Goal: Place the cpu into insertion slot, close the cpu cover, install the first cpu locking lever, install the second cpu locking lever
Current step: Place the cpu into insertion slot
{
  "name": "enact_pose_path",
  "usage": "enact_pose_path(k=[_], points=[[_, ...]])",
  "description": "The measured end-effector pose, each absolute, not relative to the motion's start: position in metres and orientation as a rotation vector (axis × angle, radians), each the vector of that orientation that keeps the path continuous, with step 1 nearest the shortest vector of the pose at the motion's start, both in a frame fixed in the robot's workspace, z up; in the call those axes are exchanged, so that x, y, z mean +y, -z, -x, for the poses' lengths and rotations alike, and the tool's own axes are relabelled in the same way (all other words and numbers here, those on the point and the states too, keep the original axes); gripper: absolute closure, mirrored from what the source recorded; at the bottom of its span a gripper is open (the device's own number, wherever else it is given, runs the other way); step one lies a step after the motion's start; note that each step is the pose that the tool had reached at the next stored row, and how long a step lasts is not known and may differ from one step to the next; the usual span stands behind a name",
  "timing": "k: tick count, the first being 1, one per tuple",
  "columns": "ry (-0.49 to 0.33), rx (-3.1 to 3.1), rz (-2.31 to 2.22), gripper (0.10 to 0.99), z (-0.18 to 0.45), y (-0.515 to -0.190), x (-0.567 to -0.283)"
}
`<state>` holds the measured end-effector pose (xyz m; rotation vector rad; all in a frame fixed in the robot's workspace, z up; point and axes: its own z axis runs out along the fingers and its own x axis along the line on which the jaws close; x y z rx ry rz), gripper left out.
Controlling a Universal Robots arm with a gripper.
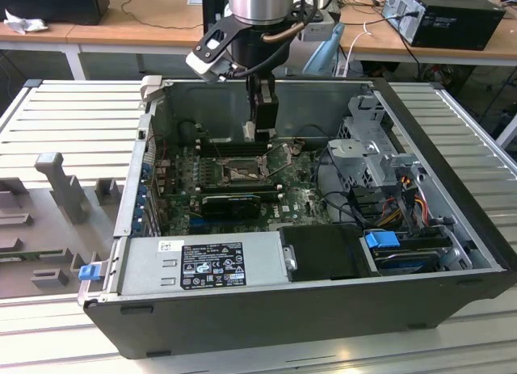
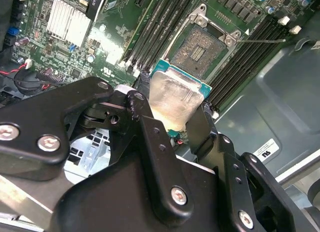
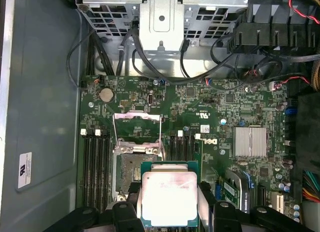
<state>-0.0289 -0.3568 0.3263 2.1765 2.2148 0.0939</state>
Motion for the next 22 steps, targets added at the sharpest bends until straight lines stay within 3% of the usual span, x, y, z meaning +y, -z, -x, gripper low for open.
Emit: enact_pose_path(k=[22], points=[[-0.08,2.195,-2.209,0.553,0.029,-0.309,-0.357]])
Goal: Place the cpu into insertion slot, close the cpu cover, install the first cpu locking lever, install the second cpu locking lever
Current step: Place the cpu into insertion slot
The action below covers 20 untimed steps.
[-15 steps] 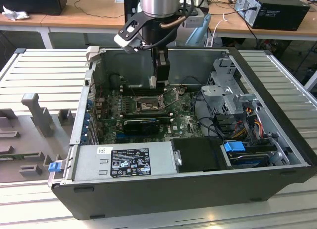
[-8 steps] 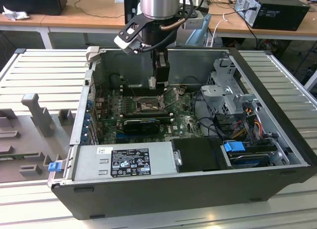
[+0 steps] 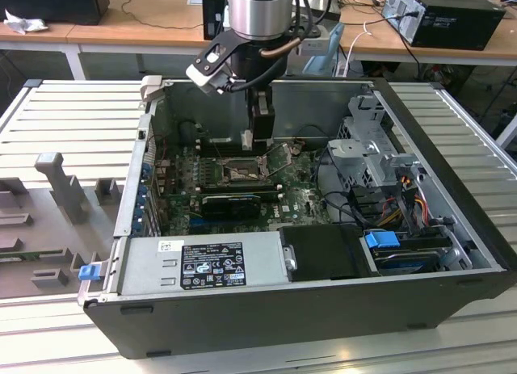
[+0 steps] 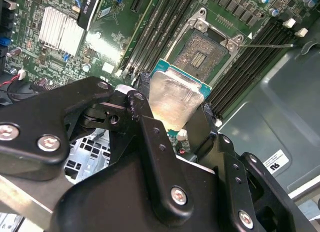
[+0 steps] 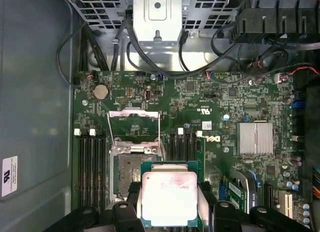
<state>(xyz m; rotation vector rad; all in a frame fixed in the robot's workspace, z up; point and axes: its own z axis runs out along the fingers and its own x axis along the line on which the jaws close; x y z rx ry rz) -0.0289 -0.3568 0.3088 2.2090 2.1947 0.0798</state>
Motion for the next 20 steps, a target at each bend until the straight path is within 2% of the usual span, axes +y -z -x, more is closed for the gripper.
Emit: enact_pose_path(k=[16,20], points=[[-0.073,2.183,-2.227,0.553,0.029,-0.299,-0.357],[-0.064,2.17,-2.247,0.553,0.029,-0.281,-0.357]])
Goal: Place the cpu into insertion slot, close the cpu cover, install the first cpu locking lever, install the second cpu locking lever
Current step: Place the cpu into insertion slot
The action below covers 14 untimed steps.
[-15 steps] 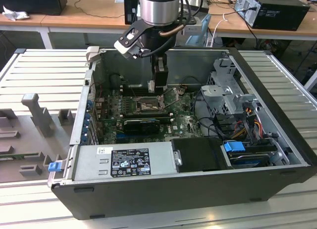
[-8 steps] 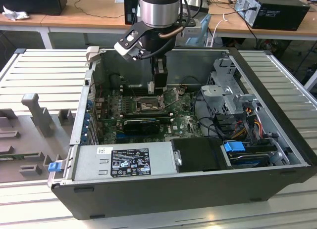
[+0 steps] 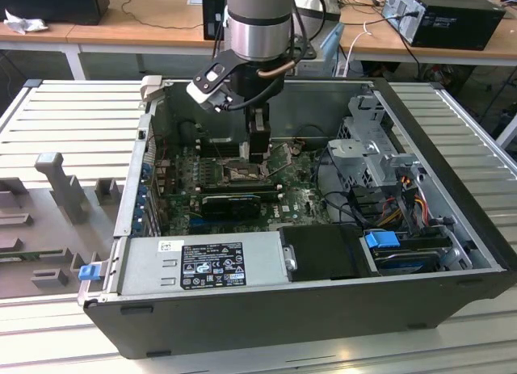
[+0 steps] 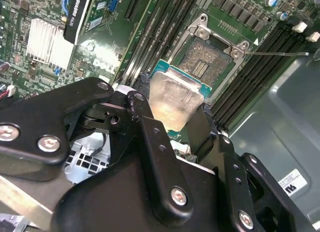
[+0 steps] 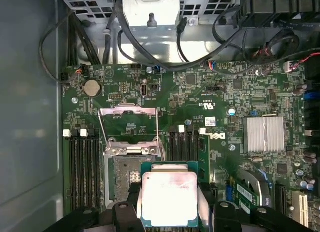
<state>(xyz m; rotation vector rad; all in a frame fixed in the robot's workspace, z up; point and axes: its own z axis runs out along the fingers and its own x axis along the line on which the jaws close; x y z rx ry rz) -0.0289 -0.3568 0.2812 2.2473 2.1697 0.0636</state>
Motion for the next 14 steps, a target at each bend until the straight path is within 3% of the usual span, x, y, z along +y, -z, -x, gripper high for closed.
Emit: enact_pose_path(k=[14], points=[[-0.064,2.223,-2.196,0.553,0.032,-0.245,-0.342]])
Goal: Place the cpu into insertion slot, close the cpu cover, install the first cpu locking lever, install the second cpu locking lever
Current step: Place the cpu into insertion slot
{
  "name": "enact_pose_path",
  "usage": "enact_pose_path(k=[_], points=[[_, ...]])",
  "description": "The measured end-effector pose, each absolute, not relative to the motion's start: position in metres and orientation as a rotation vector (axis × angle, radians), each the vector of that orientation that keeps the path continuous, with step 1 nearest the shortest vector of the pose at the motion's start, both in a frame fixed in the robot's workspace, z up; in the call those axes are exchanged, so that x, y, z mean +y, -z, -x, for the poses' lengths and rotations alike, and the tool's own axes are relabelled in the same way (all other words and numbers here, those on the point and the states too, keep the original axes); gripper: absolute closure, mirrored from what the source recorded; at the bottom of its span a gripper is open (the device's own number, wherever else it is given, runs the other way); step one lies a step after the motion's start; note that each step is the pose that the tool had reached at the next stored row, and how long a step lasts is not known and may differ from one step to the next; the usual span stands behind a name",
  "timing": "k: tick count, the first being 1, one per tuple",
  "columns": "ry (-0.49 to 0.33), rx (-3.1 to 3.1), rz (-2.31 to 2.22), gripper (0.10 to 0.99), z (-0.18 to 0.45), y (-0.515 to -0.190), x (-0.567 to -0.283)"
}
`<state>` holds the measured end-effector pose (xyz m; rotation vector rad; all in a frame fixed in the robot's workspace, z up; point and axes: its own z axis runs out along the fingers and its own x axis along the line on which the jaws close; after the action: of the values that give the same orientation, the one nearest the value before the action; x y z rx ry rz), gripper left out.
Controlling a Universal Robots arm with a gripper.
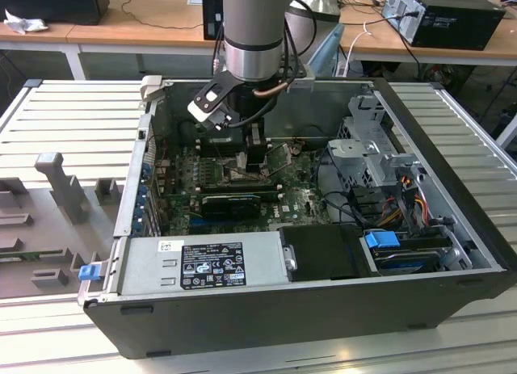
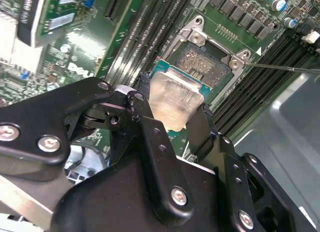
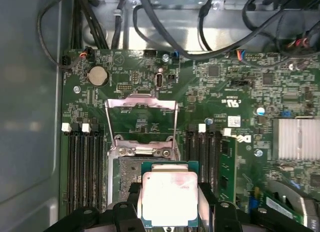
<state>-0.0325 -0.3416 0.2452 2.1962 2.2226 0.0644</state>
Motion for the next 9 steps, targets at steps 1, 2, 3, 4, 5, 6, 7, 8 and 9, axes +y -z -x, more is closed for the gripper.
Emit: enact_pose_path(k=[1,2,3,4,5,6,7,8,9], points=[[-0.064,2.224,-2.195,0.553,0.033,-0.243,-0.34],[-0.065,2.225,-2.194,0.553,0.032,-0.241,-0.339],[-0.065,2.226,-2.193,0.553,0.033,-0.24,-0.337],[-0.065,2.227,-2.192,0.553,0.033,-0.239,-0.336],[-0.065,2.228,-2.191,0.553,0.033,-0.237,-0.335],[-0.065,2.229,-2.19,0.553,0.033,-0.236,-0.334],[-0.066,2.231,-2.189,0.553,0.034,-0.235,-0.333],[-0.066,2.231,-2.189,0.553,0.035,-0.234,-0.332],[-0.066,2.232,-2.188,0.553,0.036,-0.232,-0.331]])
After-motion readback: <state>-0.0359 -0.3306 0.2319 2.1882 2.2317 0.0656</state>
